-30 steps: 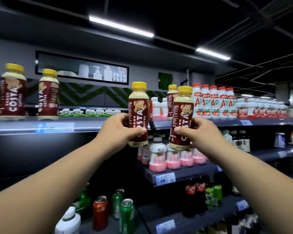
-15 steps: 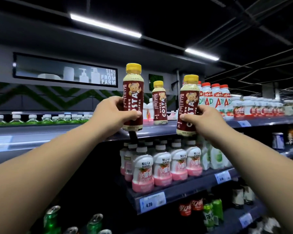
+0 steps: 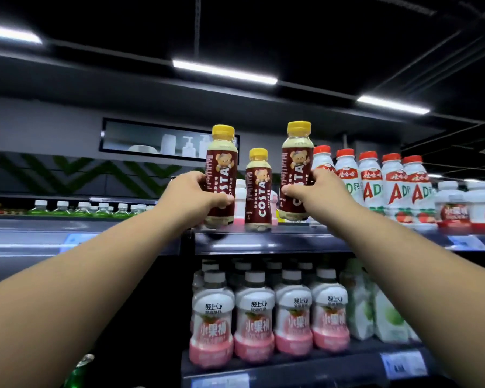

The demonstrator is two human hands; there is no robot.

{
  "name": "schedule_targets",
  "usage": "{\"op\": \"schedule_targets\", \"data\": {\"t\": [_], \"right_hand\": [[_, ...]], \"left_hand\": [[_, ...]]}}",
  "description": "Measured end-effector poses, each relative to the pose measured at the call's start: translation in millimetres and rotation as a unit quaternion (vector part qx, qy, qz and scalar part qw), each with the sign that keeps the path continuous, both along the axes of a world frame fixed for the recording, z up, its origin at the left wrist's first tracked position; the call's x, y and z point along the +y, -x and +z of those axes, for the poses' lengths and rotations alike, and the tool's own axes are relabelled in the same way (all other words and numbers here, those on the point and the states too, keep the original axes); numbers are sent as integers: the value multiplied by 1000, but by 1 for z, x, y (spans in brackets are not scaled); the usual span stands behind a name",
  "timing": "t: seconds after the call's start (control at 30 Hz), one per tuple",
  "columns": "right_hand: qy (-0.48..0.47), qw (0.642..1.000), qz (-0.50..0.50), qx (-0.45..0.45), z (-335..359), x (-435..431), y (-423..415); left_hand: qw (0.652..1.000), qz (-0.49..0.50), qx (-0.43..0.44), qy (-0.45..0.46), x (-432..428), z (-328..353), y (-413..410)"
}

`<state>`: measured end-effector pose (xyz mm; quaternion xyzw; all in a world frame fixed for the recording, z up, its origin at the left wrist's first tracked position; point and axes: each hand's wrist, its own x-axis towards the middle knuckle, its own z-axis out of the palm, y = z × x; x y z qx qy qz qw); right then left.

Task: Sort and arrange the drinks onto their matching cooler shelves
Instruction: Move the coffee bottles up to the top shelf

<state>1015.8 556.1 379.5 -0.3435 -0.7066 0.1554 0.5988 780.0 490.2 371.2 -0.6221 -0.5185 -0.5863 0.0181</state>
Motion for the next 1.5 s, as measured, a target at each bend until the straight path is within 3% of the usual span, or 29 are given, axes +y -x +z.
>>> {"op": "schedule_targets", "data": {"t": [0.33, 0.5, 0.77, 1.03, 1.5], "right_hand": [[13, 999, -8, -33, -11, 48, 17], [-9, 1000, 12, 8, -21, 70, 22], [-21, 999, 25, -2, -29, 77, 20], [-48, 991, -82, -89, -35, 71, 17], [-51, 988, -116, -91, -40, 59, 20]], "left_hand": [[998, 43, -47, 6, 46, -7, -18], [995, 97, 4, 9, 57, -13, -18], [988, 139, 67, 16, 54, -18, -19], [962, 237, 136, 1, 54, -26, -28], [937, 297, 184, 4, 53, -32, -31]]}}
